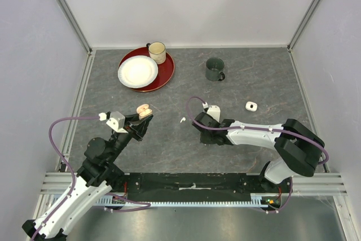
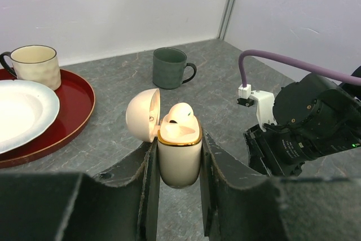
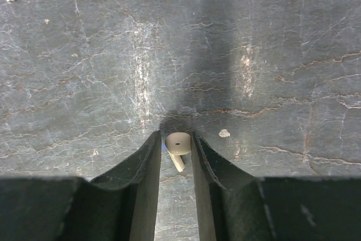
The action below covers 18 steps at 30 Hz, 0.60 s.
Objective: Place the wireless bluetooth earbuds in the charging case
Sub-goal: Move the earbud to the center of the board, then pick up the earbud from the center of the board.
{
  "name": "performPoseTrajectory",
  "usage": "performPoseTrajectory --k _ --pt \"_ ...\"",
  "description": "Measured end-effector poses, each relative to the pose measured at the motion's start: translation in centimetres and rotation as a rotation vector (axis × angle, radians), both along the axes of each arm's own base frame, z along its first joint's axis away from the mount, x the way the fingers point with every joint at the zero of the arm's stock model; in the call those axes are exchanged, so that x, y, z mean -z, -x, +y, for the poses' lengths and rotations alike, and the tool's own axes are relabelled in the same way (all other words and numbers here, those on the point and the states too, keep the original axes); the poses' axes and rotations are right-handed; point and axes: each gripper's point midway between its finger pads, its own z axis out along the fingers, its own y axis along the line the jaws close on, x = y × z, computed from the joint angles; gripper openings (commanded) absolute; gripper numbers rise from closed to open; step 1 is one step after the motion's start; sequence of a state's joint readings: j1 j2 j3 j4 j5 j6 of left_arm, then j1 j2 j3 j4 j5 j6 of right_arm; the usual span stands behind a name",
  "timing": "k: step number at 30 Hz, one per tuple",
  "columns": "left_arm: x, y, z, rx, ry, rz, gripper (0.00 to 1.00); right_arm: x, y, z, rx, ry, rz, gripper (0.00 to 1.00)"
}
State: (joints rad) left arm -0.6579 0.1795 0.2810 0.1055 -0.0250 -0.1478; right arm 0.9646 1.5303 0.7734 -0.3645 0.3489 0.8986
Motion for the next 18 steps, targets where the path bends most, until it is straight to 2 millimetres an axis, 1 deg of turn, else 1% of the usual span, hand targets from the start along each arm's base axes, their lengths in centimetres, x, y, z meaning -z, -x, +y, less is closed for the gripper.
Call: performPoseTrajectory --k 9,18 --pt "-0.09 0.06 0.02 0.001 0.007 0.000 0.02 0.00 -0.52 -0.11 0.087 -0.050 0.026 0.36" --pt "-0.09 0.07 0.00 0.002 0.012 0.004 0.02 -0.05 -0.55 -0.12 0.116 -0.067 0.035 0.36"
